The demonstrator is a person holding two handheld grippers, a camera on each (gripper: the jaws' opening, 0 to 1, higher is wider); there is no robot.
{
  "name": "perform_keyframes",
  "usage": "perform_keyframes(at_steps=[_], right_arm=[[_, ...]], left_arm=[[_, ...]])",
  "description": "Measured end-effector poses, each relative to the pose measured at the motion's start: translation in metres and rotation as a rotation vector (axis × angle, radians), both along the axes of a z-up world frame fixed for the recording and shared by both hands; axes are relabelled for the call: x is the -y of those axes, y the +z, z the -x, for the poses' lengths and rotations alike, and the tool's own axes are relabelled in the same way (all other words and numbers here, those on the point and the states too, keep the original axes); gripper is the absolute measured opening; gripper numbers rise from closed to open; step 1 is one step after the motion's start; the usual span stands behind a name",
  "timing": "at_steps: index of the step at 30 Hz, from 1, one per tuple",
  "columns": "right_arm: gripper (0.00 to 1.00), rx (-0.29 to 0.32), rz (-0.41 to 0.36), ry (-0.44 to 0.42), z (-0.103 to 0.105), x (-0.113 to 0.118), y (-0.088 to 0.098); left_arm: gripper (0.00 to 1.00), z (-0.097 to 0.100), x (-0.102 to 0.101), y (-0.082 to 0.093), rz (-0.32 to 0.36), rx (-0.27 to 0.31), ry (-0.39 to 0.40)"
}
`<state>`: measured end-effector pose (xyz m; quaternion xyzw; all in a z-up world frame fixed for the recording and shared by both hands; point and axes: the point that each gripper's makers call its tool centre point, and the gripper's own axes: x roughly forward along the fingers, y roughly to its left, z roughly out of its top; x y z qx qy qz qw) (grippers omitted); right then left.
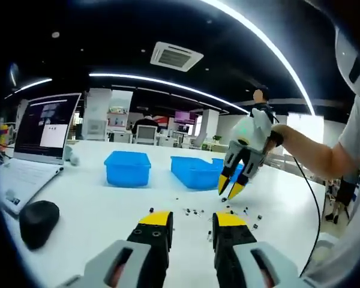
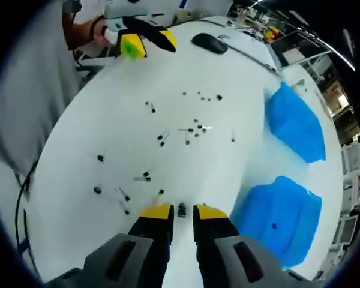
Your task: Pick up the resistors one by one and place each resistor into its matching bin, sorting the parts by color and model until every resistor is separated into the correct bin for its type
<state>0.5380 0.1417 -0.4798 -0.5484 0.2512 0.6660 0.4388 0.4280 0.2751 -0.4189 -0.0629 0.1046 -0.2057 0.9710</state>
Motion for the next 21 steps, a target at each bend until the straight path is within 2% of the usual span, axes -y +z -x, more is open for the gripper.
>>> perform_keyframes(at_steps=[3, 4, 8, 14, 18, 19, 21], right_arm=[[0.14, 0.000, 0.021, 0.013, 0.001, -0.002, -0.005], [0.07, -0.015, 0.018, 0.005, 0.003, -0.003, -0.003], [0.07, -0.008, 0.032, 0.015, 0.004, -0.002, -0.005], [0.07, -0.010, -0.050, -0.013, 0.003, -0.009, 0.006], [0.07, 0.010, -0.161, -0.102, -0.009, -0.010, 0.017], [0.07, -0.009, -0.236, -0.156, -0.012, -0.015, 0.026], [0.07, -0.036, -0.334, -0.198, -0.014, -0.020, 0.041]], left_arm=[[0.29, -0.001, -0.004, -0.001, 0.003, -0.003, 0.008], [0.29, -0.001, -0.005, -0.001, 0.003, -0.003, 0.008], [0.29, -0.002, -0.005, -0.002, 0.001, -0.002, 0.004], [0.29, -0.003, -0.003, -0.002, 0.003, 0.002, -0.005], [0.29, -0.002, -0.004, -0.001, 0.002, 0.005, 0.001], [0.29, -0.001, -0.004, 0.001, 0.006, 0.009, 0.004], [0.29, 0.000, -0.004, 0.001, 0.009, 0.010, 0.003]])
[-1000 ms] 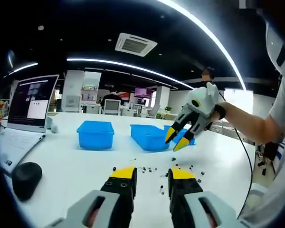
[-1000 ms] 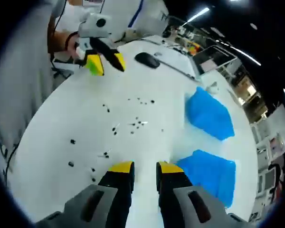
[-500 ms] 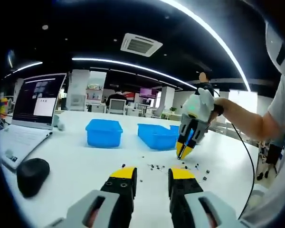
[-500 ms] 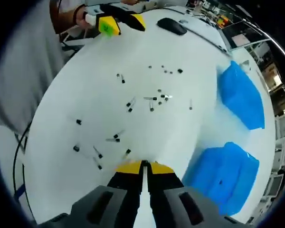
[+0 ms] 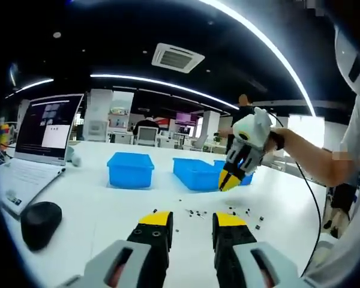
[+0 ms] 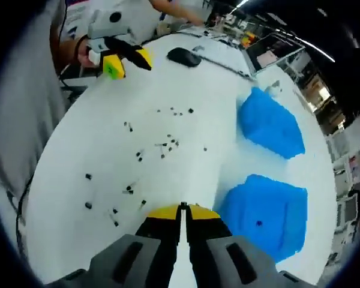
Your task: Pick up the resistors one by one and place each resistor into its matching bin, sorting the parts by color and model until every resistor is separated into the correct bin for its type
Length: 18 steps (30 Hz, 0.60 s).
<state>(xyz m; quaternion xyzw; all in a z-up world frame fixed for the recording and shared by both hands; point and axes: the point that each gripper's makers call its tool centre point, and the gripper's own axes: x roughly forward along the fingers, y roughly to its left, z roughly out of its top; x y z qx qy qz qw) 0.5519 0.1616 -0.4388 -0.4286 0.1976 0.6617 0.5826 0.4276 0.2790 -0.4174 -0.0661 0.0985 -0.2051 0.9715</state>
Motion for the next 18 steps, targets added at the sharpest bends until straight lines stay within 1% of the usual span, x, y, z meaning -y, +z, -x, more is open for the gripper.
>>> perform_keyframes(at_steps=[2, 3, 5, 8, 11, 13, 15, 18], right_arm=[[0.07, -0.015, -0.055, -0.037, -0.001, 0.000, 0.011], [0.07, -0.005, -0.086, -0.049, -0.003, 0.000, 0.018], [0.07, -0.011, -0.154, -0.083, -0.004, 0.002, 0.031], [0.07, -0.048, -0.261, -0.142, -0.004, 0.005, 0.047], [0.07, -0.093, -0.356, -0.193, -0.006, 0.010, 0.059], [0.07, -0.106, -0.408, -0.235, -0.014, 0.016, 0.063], [0.07, -0.116, -0.440, -0.255, -0.020, 0.019, 0.066], [0.07, -0.113, -0.514, -0.309, -0.032, 0.020, 0.077]], left_arm=[[0.29, 0.001, 0.001, -0.002, -0.008, -0.011, -0.009], [0.29, 0.001, 0.001, -0.001, -0.009, -0.009, -0.012], [0.29, 0.000, 0.002, 0.001, -0.007, -0.003, -0.021], [0.29, -0.003, 0.004, -0.001, -0.021, -0.021, -0.040], [0.29, -0.006, 0.008, 0.002, -0.042, -0.023, -0.061], [0.29, -0.008, 0.009, 0.006, -0.053, -0.017, -0.070], [0.29, -0.011, 0.010, 0.012, -0.062, -0.006, -0.074], [0.28, -0.014, 0.011, 0.028, -0.049, 0.037, -0.065]])
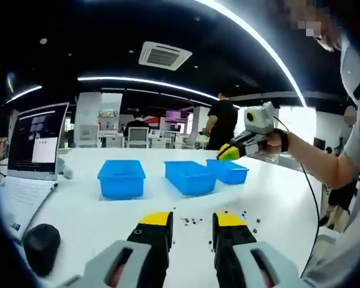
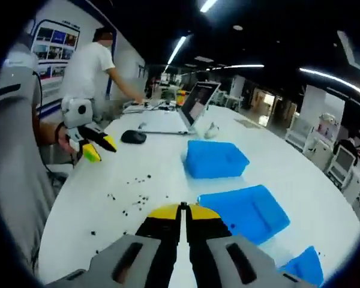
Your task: Pick up the resistors one by one and place each resistor into its matching bin, sorting the parts by color and model until every resistor is separated into the correct bin for its type
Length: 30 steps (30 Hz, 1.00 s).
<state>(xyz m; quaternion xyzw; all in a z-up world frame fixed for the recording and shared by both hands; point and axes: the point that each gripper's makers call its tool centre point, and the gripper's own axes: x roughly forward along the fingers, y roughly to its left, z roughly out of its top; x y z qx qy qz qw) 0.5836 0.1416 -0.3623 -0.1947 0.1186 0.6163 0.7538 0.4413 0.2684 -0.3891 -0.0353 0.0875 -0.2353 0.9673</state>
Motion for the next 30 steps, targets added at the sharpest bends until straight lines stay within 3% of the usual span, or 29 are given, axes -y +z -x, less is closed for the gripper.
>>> perform_keyframes(at_steps=[5, 10, 12, 18, 20, 22, 24, 30], right_arm=[[0.07, 0.002, -0.147, -0.101, -0.019, 0.000, 0.020], [0.07, 0.012, -0.333, -0.303, -0.062, 0.017, 0.037], [0.07, -0.003, -0.377, -0.373, -0.080, 0.026, 0.036], [0.07, -0.031, -0.375, -0.391, -0.092, 0.011, 0.016], [0.07, -0.058, -0.332, -0.438, -0.101, 0.009, -0.003], [0.14, -0.049, -0.295, -0.489, -0.104, 0.010, -0.015], [0.28, -0.026, -0.298, -0.523, -0.110, 0.016, -0.019], [0.28, 0.004, -0.351, -0.583, -0.111, 0.027, -0.006]], left_arm=[[0.28, -0.006, 0.005, 0.016, 0.014, 0.027, -0.012], [0.28, -0.014, 0.009, 0.028, 0.009, 0.046, -0.025], [0.28, -0.016, 0.011, 0.033, 0.014, 0.051, -0.028], [0.28, -0.021, 0.015, 0.037, 0.013, 0.056, -0.033], [0.28, -0.023, 0.016, 0.036, 0.014, 0.048, -0.039], [0.28, -0.026, 0.018, 0.035, 0.021, 0.035, -0.051], [0.28, -0.029, 0.021, 0.037, 0.023, 0.028, -0.068], [0.28, -0.041, 0.039, 0.048, -0.005, 0.038, -0.130]])
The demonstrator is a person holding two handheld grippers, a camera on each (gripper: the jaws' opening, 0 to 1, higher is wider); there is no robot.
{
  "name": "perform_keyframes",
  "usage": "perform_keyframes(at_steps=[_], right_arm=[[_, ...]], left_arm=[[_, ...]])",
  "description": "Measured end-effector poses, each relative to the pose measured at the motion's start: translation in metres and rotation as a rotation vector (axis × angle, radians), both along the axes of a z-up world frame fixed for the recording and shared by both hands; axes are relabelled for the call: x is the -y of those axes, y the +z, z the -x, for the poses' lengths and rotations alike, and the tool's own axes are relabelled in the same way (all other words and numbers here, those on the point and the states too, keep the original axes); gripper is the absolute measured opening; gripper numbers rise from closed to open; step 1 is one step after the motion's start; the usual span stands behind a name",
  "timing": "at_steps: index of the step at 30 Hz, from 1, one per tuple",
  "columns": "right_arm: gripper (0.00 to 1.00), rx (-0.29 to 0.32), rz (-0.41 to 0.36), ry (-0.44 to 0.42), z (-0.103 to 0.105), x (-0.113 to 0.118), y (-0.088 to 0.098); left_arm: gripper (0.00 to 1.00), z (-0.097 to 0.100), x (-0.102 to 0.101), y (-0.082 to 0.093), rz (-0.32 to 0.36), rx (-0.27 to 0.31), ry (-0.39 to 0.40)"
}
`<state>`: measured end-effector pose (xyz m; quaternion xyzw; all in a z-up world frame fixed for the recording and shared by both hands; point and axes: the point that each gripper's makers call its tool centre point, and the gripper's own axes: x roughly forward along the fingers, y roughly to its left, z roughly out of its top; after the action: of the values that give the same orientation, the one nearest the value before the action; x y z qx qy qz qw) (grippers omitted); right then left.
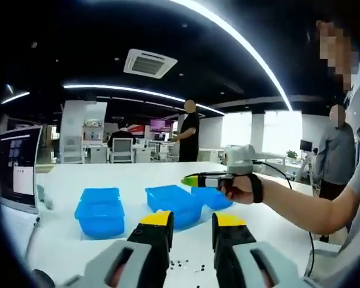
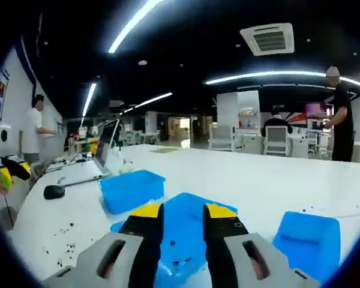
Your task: Pick up the resistors one by one and place each resistor into its matching bin, sorting the parts by color and model until every resistor is separated into the correct bin for its type
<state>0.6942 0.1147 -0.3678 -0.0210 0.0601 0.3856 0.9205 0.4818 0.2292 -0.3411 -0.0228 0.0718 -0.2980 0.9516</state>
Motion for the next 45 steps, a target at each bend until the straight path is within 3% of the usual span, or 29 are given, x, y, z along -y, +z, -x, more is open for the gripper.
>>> perform_keyframes(at_steps=[12, 19, 25, 33, 38, 45], right_arm=[[0.27, 0.020, -0.012, 0.013, 0.017, 0.000, 0.002], [0.26, 0.048, -0.010, 0.027, 0.028, -0.005, 0.015], [0.26, 0.061, 0.014, 0.019, 0.032, -0.005, 0.024], [0.26, 0.068, 0.004, -0.040, 0.038, -0.003, 0.036], [0.26, 0.086, -0.017, -0.035, 0.043, -0.012, 0.048], [0.26, 0.085, 0.032, 0.016, 0.056, -0.024, 0.046]], left_arm=[[0.28, -0.005, 0.010, 0.011, 0.005, -0.002, -0.022], [0.28, 0.005, 0.009, 0.015, 0.002, 0.006, -0.026], [0.28, 0.007, 0.003, 0.009, -0.045, 0.021, -0.062], [0.28, 0.009, -0.003, 0.011, -0.023, 0.029, -0.127], [0.28, 0.030, -0.018, 0.018, -0.015, 0.047, -0.096], [0.28, 0.054, -0.040, 0.002, -0.023, 0.049, -0.039]])
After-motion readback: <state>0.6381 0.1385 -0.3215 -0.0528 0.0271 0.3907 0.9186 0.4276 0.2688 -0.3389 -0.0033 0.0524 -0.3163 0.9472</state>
